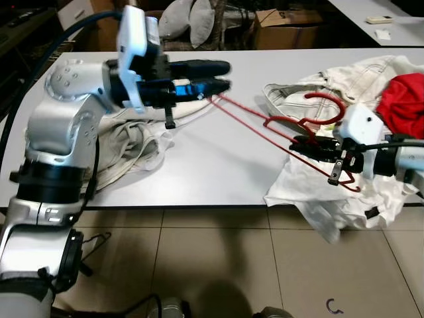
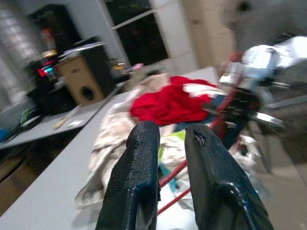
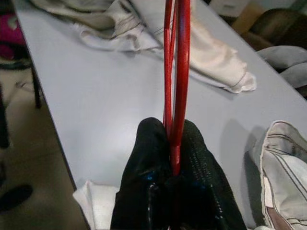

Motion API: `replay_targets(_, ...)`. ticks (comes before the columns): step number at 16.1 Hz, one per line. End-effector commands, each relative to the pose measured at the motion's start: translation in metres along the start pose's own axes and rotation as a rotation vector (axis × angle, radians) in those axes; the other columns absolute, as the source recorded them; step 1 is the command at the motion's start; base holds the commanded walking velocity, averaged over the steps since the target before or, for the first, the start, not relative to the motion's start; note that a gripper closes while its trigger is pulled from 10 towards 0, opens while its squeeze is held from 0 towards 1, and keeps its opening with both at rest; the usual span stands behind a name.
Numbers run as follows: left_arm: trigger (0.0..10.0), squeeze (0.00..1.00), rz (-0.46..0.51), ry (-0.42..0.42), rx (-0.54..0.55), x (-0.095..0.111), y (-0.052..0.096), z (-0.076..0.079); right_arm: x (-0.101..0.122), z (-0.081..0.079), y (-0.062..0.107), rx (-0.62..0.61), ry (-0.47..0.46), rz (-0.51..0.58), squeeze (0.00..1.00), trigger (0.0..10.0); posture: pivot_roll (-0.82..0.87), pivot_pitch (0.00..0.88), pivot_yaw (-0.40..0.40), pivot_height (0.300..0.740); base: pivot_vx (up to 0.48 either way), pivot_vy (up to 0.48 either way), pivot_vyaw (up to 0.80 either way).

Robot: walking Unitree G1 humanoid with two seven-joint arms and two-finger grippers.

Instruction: Hang hanger

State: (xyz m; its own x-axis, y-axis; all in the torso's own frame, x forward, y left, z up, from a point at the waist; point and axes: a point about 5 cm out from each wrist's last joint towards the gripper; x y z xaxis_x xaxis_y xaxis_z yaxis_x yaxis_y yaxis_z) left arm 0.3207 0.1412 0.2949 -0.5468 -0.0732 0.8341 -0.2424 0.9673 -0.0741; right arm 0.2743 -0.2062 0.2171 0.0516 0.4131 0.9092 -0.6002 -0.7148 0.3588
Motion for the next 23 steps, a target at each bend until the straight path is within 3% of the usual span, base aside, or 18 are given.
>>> replay_targets(1, 10.0, 0.00, -0.062, 0.009, 0.113, -0.007, 0.011, -0.004, 0.006, 0.000, 0.005, -0.073, -0.013, 0.065, 0.00, 0.0, -0.17, 0.000, 0.051, 0.740, 0.000, 0.000, 0.00)
replay_targets(2, 10.0, 0.00, -0.093, -0.002, 0.167, -0.012, 0.014, -0.003, 0.005, -0.001, 0.006, -0.112, -0.037, 0.086, 0.00, 0.0, -0.17, 0.000, 0.049, 0.740, 0.000, 0.000, 0.00)
replay_targets(6, 10.0, 0.00, -0.295, 0.240, 0.587, -0.066, 0.031, 0.035, 0.003, -0.026, 0.011, -0.315, -0.249, 0.232, 0.00, 0.0, -0.14, 0.000, -0.003, 0.740, 0.000, 0.000, 0.00)
replay_targets(7, 10.0, 0.00, -0.335, 0.262, 0.637, -0.075, 0.032, 0.048, -0.001, -0.030, 0.011, -0.398, -0.300, 0.254, 0.00, 9.0, -0.13, 0.000, -0.007, 0.740, 0.000, 0.000, 0.00)
replay_targets(8, 10.0, 0.00, -0.332, 0.281, 0.666, -0.078, 0.030, 0.059, -0.006, -0.034, 0.012, -0.468, -0.310, 0.245, 0.00, 10.0, -0.13, 0.000, -0.010, 0.740, 0.000, 0.000, 0.00)
replay_targets(10, 10.0, 0.00, -0.353, 0.305, 0.729, -0.084, 0.029, 0.076, -0.017, -0.044, 0.014, -0.551, -0.285, 0.210, 0.00, 10.0, -0.13, 0.000, -0.005, 0.740, 0.000, 0.000, 0.00)
replay_targets(11, 10.0, 0.00, -0.406, 0.286, 0.772, -0.091, 0.029, 0.093, -0.031, -0.056, 0.017, -0.649, -0.384, 0.161, 0.00, 10.0, -0.14, 0.000, 0.002, 0.740, 0.000, 0.000, 0.00)
replay_targets(13, 10.0, 0.00, -0.449, 0.241, 0.725, -0.092, 0.022, 0.107, -0.039, -0.066, 0.020, -0.724, -0.469, 0.162, 0.00, 10.0, -0.15, 0.000, 0.012, 0.740, 0.000, -0.204, 0.00)
replay_targets(16, 10.0, 0.00, -0.437, 0.280, 0.746, -0.096, 0.020, 0.115, -0.043, -0.075, 0.024, -0.774, -0.478, 0.179, 0.00, 10.0, -0.17, 0.000, 0.026, 0.740, 0.000, -0.407, 0.00)
replay_targets(19, 10.0, 0.00, -0.423, 0.293, 0.769, -0.097, 0.017, 0.118, -0.041, -0.072, 0.029, -0.834, -0.441, 0.190, 0.00, 10.0, -0.17, 0.000, 0.020, 0.740, 0.000, -0.406, 0.00)
replay_targets(23, 10.0, 0.00, -0.389, 0.314, 0.774, -0.095, 0.007, 0.122, -0.042, -0.076, 0.034, -0.846, -0.458, 0.191, 0.00, 10.0, -0.20, 0.000, 0.021, 0.740, 0.000, -0.406, 0.00)
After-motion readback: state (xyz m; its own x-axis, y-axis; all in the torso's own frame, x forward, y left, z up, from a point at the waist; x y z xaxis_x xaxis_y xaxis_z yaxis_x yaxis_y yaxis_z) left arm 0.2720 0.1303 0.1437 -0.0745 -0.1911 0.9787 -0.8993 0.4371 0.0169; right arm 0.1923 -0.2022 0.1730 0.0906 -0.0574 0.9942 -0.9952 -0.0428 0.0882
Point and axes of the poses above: a point about 5 cm out from each wrist's last joint towards the gripper, its own y axis pointing back from the gripper into the wrist, its own x axis along the axis of the wrist's last joint, z = x × y, and after that the axes turned 11 degrees about -y, right-handed
